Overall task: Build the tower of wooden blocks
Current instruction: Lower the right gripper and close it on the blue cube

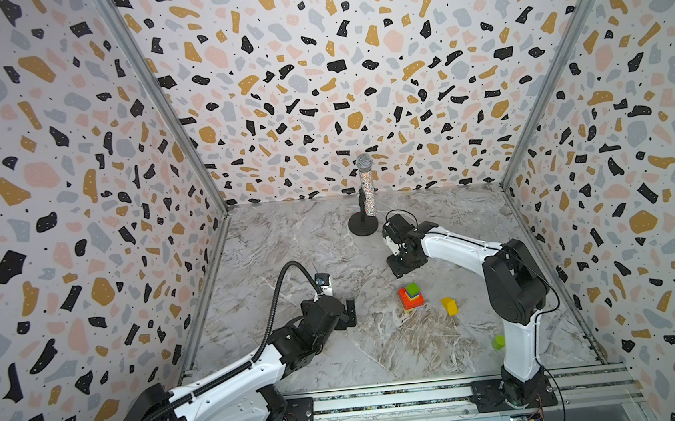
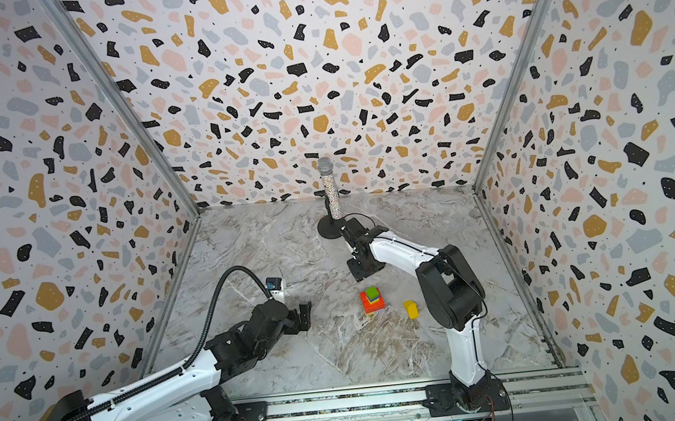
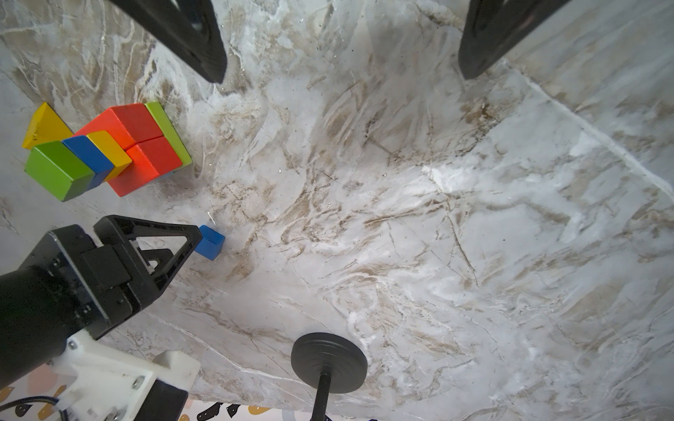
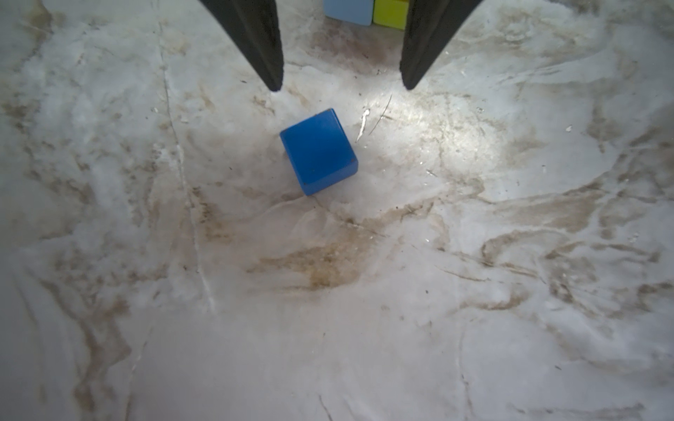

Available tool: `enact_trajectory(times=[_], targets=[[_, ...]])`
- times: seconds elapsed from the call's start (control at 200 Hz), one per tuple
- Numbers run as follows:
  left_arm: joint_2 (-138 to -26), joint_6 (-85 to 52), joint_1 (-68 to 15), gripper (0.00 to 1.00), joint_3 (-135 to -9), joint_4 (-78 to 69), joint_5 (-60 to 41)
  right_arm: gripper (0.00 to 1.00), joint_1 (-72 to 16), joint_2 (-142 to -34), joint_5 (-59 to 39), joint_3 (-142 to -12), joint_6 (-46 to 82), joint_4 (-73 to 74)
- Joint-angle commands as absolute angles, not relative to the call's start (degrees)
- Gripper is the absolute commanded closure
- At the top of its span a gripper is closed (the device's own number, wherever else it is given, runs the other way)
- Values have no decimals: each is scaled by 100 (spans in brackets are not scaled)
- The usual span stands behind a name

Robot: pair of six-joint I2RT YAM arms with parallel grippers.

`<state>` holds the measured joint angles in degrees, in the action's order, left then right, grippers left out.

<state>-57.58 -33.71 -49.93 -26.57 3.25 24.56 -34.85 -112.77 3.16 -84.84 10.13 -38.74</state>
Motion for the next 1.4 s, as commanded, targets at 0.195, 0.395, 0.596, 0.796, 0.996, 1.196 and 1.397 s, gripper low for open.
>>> enact_trajectory(times=[0.195, 0.395, 0.596, 0.796, 0.996, 1.196, 1.397], targets=[[-6205, -3244, -4948, 0, -2599, -145, 2586, 45, -3296, -11416, 276, -8770, 924, -3811], [-6558, -3156, -4952, 0, -2783, -175, 2610, 45, -3208, -11562, 189, -8874, 901, -3779], [-6806, -3149, -4952, 0, -2852, -215, 2560, 45, -3188, -11728, 124, -8977, 879, -3771], [-6839, -3112, -4951, 0, -2862, -224, 2599, 45, -3185, -11856, 126, -8989, 851, -3753], [-6846, -3087, -4954, 0, -2883, -194, 2602, 45, -3189, -11925, 189, -9026, 835, -3764], [-6823, -3050, -4945, 0, -2917, -137, 2629, 49, -3190, -11944, 191, -9070, 839, -3775], [-6847, -3050, -4948, 0, -2918, -134, 2626, 59, -3199, -11941, 172, -9049, 854, -3766]])
